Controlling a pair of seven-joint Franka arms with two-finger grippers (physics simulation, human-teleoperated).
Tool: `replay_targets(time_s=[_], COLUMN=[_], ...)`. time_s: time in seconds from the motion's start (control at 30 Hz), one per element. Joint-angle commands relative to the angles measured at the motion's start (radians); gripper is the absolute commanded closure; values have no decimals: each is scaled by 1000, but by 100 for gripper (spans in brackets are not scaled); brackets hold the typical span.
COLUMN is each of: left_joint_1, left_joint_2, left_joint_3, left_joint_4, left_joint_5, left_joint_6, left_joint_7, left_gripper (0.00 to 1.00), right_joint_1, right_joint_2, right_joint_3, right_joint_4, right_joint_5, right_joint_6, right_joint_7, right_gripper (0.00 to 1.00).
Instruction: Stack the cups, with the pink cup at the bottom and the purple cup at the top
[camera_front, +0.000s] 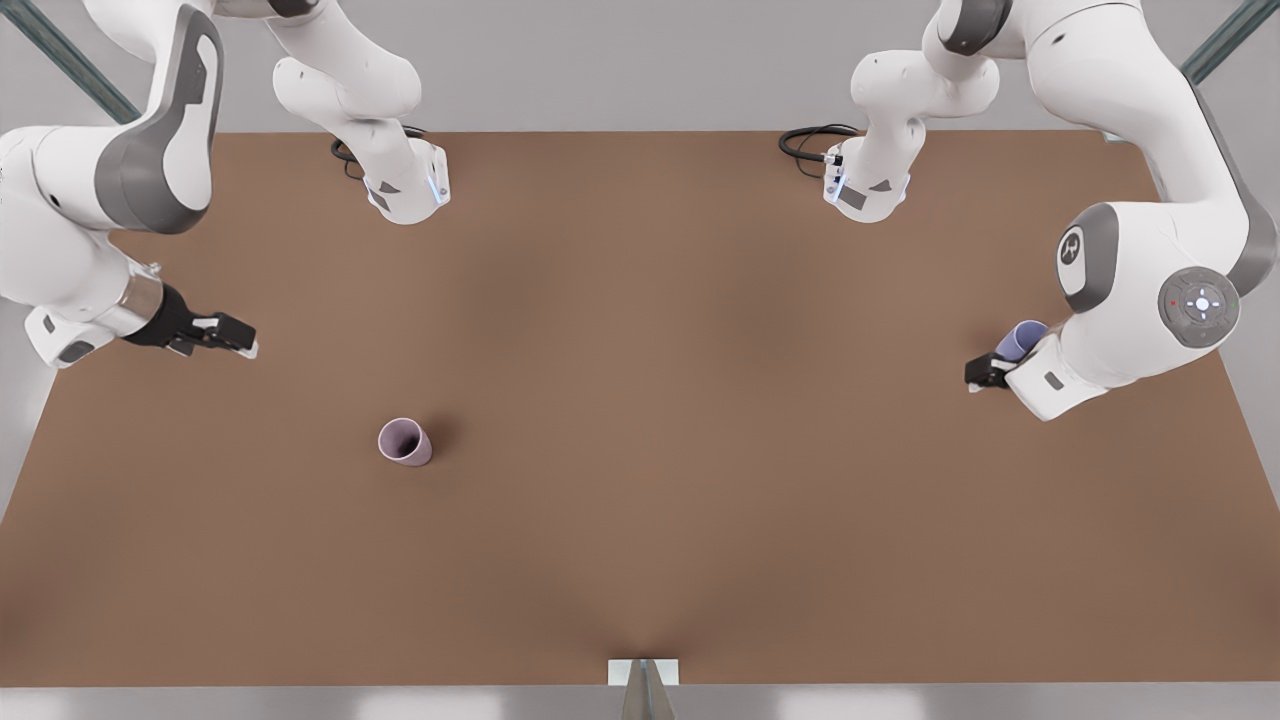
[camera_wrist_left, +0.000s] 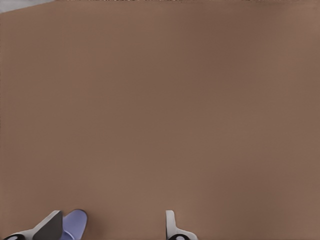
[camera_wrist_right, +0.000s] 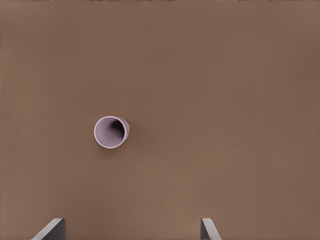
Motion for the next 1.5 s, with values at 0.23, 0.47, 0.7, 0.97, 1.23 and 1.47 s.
replay_targets(time_s=[0.23,0.47,0.7,0.97,1.23,1.47], left_joint_1=[0,0,0,0,0,0], left_joint_2=[-1,19,27,36,36,36], left_joint_3=[3,5,8,8,12,12], left_joint_4=[-7,-7,-9,-9,-9,-9], left_joint_5=[5,5,5,5,5,5], left_joint_6=[25,19,19,21,19,19], left_joint_7=[29,25,25,16,16,16], left_gripper=[0,0,0,0,0,0], right_joint_1=[51,123,152,151,152,157], right_joint_2=[87,137,277,335,377,375], right_joint_3=[0,2,0,-2,-2,0], right_joint_4=[-42,-356,-329,-468,-462,-478], right_joint_5=[2,42,44,45,61,94], right_joint_6=[173,549,612,811,868,851], right_joint_7=[-2,-8,-59,-126,-126,-118], right_gripper=[0,0,0,0,4,59])
